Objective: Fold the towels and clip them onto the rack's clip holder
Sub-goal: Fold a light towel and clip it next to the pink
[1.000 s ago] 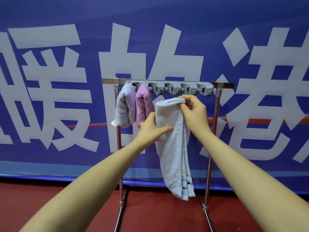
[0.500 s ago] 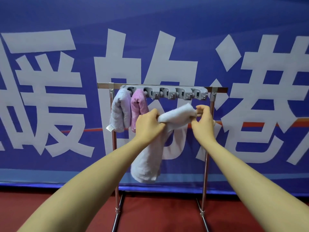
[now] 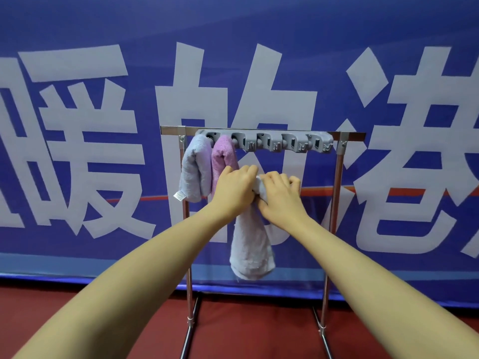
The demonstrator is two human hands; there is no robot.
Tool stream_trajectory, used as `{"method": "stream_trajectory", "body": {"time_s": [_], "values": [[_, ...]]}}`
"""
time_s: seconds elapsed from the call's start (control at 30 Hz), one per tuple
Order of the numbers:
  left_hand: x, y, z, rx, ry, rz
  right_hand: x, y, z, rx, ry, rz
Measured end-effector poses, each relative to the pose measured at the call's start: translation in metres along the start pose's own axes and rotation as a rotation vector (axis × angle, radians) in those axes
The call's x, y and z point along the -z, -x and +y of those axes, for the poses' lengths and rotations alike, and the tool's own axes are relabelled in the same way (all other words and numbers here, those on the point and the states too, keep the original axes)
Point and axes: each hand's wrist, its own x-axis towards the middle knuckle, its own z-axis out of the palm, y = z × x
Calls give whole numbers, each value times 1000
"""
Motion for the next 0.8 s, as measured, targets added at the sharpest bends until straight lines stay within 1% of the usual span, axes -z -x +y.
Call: {"method": "stream_trajectory", "body": {"time_s": [0.07,0.13,0.2,0.23,0.33,0.4,0.47,0.6,0.8], "values": [[-2,2,-4,-72,-40,24,2,2,2,67,-19,-44],[-5,6,-7,-107,-65,8,3,2,5,94,40,-74],[-10,9,-9,-116,-78,32,2,2,6,95,125,-32],[-11,10,-8,-110,-83,49,0,1,6,85,146,23],[-15,13,-5,-2,-55,119,-1,-2,3,71,174,178],[-17,16,-2,138,9,81,0,-7,2,54,166,249],[-20,19,-3,220,28,65,4,-13,3,26,152,292],[-24,18,-12,247,32,72,10,-24,12,43,169,330],[-27,6,-11,364,188,16,11,-31,21,18,208,317]]}}
